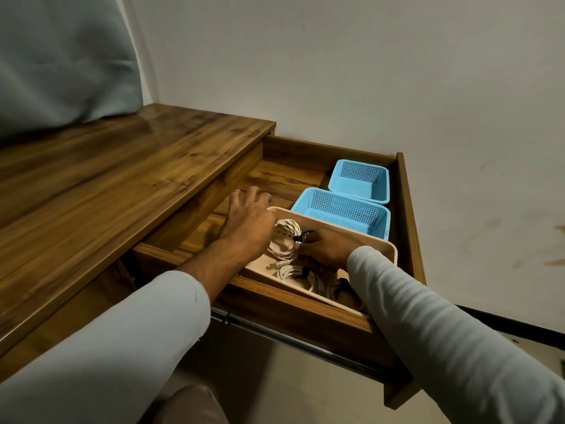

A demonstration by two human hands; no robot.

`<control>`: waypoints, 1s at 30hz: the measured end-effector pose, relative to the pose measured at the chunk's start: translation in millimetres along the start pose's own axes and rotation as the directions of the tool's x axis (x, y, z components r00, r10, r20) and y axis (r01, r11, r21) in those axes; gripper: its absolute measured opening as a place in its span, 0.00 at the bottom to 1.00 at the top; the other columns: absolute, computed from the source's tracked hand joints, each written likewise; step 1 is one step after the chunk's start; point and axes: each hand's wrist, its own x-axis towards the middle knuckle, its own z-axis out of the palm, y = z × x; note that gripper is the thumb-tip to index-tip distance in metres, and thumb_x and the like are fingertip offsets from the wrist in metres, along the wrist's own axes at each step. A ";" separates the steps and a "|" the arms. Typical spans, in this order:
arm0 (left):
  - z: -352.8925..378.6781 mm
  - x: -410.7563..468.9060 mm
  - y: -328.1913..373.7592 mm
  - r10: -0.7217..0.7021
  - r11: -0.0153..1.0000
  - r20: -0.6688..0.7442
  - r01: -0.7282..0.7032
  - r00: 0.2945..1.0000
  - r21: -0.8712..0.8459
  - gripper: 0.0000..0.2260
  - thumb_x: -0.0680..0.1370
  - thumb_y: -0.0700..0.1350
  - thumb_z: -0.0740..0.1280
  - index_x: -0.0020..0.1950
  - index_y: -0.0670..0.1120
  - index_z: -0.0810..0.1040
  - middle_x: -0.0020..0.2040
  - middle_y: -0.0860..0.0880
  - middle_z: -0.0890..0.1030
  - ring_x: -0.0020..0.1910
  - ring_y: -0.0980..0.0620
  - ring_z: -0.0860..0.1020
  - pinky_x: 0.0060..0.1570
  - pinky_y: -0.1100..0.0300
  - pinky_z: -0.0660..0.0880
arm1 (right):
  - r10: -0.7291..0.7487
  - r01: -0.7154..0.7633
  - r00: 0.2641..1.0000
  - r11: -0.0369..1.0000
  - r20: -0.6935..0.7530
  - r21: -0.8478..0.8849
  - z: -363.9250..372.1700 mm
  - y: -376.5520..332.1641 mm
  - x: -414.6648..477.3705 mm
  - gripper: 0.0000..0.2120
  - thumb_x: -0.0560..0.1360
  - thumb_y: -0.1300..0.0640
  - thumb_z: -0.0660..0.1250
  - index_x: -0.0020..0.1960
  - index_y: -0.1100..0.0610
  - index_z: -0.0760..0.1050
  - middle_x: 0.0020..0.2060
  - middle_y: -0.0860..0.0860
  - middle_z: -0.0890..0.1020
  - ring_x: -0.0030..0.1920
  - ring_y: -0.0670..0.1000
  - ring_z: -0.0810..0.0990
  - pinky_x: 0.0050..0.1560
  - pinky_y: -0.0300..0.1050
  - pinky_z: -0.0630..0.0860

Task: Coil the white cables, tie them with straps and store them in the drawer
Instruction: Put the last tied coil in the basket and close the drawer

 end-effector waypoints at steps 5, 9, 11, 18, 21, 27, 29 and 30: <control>-5.0 -1.8 -4.9 -0.024 0.991 0.027 0.027 0.999 -0.133 0.13 0.81 0.53 0.68 0.65 0.58 0.80 0.79 0.47 0.65 0.79 0.43 0.55 0.76 0.37 0.52 | -0.007 0.014 0.999 0.984 -0.042 0.177 6.5 3.9 8.1 0.11 0.83 0.52 0.67 0.45 0.58 0.79 0.30 0.50 0.77 0.25 0.46 0.72 0.22 0.36 0.66; -5.1 -8.1 -6.2 -0.042 0.980 0.033 0.048 0.999 -0.196 0.13 0.81 0.52 0.67 0.66 0.57 0.80 0.78 0.48 0.66 0.79 0.44 0.56 0.77 0.38 0.53 | 0.018 -0.023 1.000 0.959 0.022 0.284 10.6 4.5 13.1 0.16 0.85 0.50 0.63 0.43 0.59 0.75 0.29 0.53 0.72 0.24 0.49 0.69 0.25 0.39 0.65; -4.2 -11.3 -4.9 -0.026 0.980 0.002 0.026 1.000 -0.195 0.13 0.82 0.51 0.67 0.66 0.58 0.80 0.77 0.49 0.67 0.78 0.45 0.57 0.78 0.38 0.53 | 0.045 -0.053 0.998 0.967 0.039 0.248 12.9 3.4 13.1 0.18 0.85 0.49 0.62 0.41 0.58 0.75 0.29 0.52 0.73 0.25 0.48 0.70 0.27 0.39 0.67; -6.2 -13.2 0.9 0.001 0.997 0.172 0.013 0.985 -0.082 0.15 0.79 0.51 0.71 0.66 0.60 0.80 0.82 0.47 0.59 0.82 0.40 0.49 0.77 0.32 0.46 | 0.005 -0.033 0.988 0.983 -0.156 -0.181 12.3 6.6 16.9 0.20 0.79 0.37 0.68 0.48 0.54 0.84 0.43 0.51 0.84 0.45 0.52 0.82 0.48 0.46 0.76; -11.3 -17.3 -1.4 0.026 0.997 0.128 -0.017 0.991 -0.071 0.16 0.80 0.52 0.69 0.68 0.59 0.79 0.81 0.47 0.60 0.81 0.40 0.51 0.77 0.33 0.47 | -0.092 0.027 0.969 0.962 -0.228 -0.272 7.3 3.5 10.8 0.14 0.77 0.40 0.71 0.48 0.51 0.82 0.45 0.51 0.84 0.46 0.53 0.81 0.48 0.49 0.78; -19.9 -20.7 -7.3 0.179 0.971 0.079 -0.164 0.981 -0.173 0.10 0.78 0.58 0.70 0.55 0.57 0.83 0.61 0.53 0.81 0.68 0.50 0.71 0.76 0.43 0.57 | -0.274 0.222 0.952 0.926 -0.138 -0.305 -3.5 -5.7 1.7 0.10 0.72 0.50 0.79 0.52 0.49 0.83 0.50 0.48 0.84 0.50 0.50 0.81 0.50 0.49 0.80; -20.6 -21.7 -7.6 0.214 0.963 0.134 -0.186 0.968 -0.193 0.13 0.75 0.63 0.71 0.50 0.56 0.83 0.57 0.55 0.83 0.67 0.53 0.73 0.78 0.43 0.51 | -0.261 0.214 0.959 0.920 -0.107 -0.328 -4.6 -6.3 0.5 0.11 0.72 0.49 0.79 0.53 0.48 0.85 0.51 0.46 0.84 0.50 0.48 0.80 0.47 0.45 0.77; -20.2 -21.0 -7.3 0.226 0.964 0.161 -0.197 0.961 -0.178 0.14 0.74 0.64 0.72 0.49 0.56 0.83 0.56 0.56 0.83 0.67 0.54 0.73 0.78 0.42 0.48 | -0.258 0.211 0.961 0.916 -0.099 -0.342 -5.4 -5.7 0.1 0.11 0.72 0.49 0.79 0.53 0.48 0.85 0.51 0.46 0.83 0.51 0.48 0.80 0.47 0.45 0.76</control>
